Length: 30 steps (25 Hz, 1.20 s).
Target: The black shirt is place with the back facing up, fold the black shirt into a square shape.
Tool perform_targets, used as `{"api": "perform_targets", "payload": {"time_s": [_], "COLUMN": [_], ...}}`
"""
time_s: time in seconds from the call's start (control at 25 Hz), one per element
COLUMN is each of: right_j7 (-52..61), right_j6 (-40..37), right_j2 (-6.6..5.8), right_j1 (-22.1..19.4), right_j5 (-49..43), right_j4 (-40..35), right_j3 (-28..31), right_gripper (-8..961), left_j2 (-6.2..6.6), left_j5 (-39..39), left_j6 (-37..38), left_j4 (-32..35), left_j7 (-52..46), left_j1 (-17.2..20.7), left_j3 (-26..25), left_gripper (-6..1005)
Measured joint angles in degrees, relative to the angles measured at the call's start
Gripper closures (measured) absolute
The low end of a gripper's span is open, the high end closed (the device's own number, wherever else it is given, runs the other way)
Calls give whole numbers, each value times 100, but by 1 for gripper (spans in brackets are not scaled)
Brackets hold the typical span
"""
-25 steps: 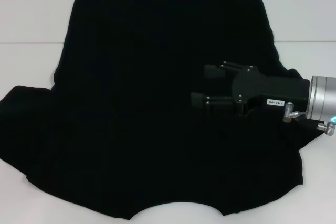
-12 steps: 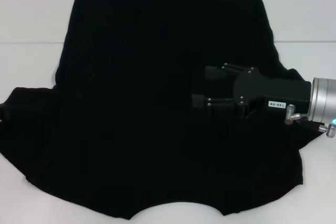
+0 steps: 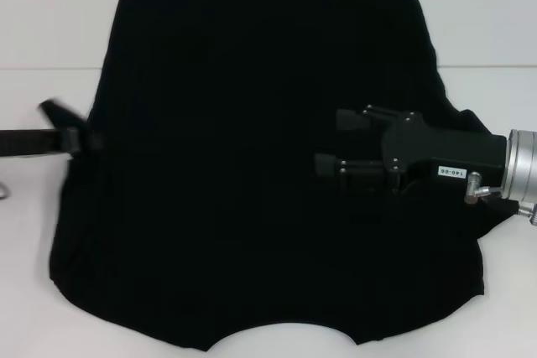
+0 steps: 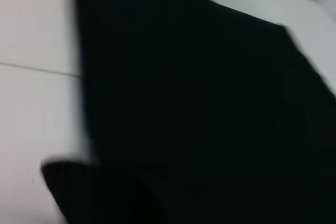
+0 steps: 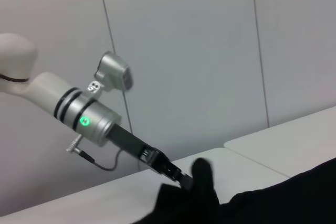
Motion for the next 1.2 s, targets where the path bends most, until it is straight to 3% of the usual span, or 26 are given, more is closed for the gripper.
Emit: {"api": "perform_targets", "payload": {"time_s": [0.04, 0.08, 0.32, 0.68, 0.84, 1.0, 1.2], "right_j7": [0, 0, 0, 47, 116, 831, 2515], "right_j6": [-7, -10, -29, 9, 34, 244, 526], "right_j2": [0, 1, 1, -12, -63, -245, -556], "right_j1": [-4, -11, -44, -62, -91, -145, -165], "right_j5": [2, 4, 8, 10, 10, -39, -485], "right_j4": [-3, -4, 5, -25, -26, -82, -281], "right_j3": [2, 2, 6, 236, 555, 651, 597], "right_gripper": [28, 28, 67, 123, 130, 131, 133], "left_j2": [0, -110, -409, -387, -408, -423, -424], "left_j5": [0, -280, -480, -1248, -1658, -2309, -3327], "left_j6": [0, 66, 40, 350, 681, 1152, 1667], "left_j4": [0, -202, -278, -486, -511, -628, -1443], "left_j7": [0, 294, 697, 955, 1277, 1955, 3813], "left_j1": [0, -93, -83, -82, -134, -107, -75], "left_j3": [0, 394, 835, 860, 885, 892, 874], "left_gripper": [1001, 1001, 1001, 930, 810, 689, 472]}}
